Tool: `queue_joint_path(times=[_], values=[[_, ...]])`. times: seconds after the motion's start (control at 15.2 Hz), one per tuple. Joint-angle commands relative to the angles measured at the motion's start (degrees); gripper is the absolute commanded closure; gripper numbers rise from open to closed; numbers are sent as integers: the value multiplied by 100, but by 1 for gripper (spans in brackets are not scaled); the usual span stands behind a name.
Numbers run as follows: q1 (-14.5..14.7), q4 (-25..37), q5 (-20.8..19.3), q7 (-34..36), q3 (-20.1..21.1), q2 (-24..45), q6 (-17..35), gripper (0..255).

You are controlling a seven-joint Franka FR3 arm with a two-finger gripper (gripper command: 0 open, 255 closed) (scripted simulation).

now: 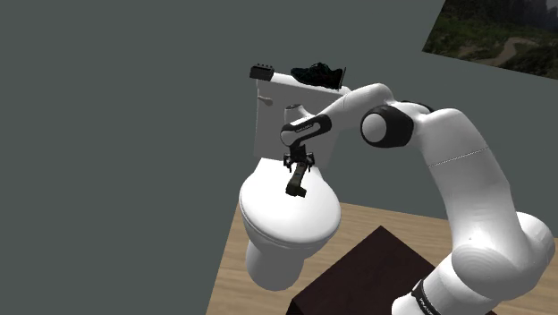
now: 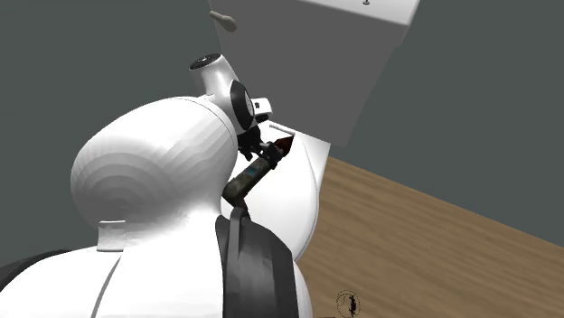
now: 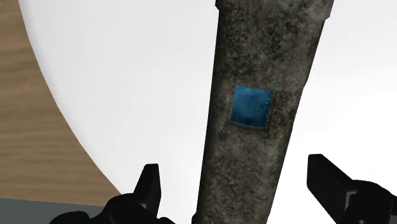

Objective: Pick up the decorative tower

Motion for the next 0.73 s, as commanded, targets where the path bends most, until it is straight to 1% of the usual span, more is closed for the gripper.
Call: queue_joint_path(times=[0.0, 0.26, 0.33, 0.66], values=[[-3, 64, -3, 22, -5, 130, 65, 0], [-5, 123, -7, 46, -9, 280, 154, 0], [-7, 134, -7, 42, -9, 283, 147, 255], [-6, 138, -7, 43, -9, 289, 148, 255]])
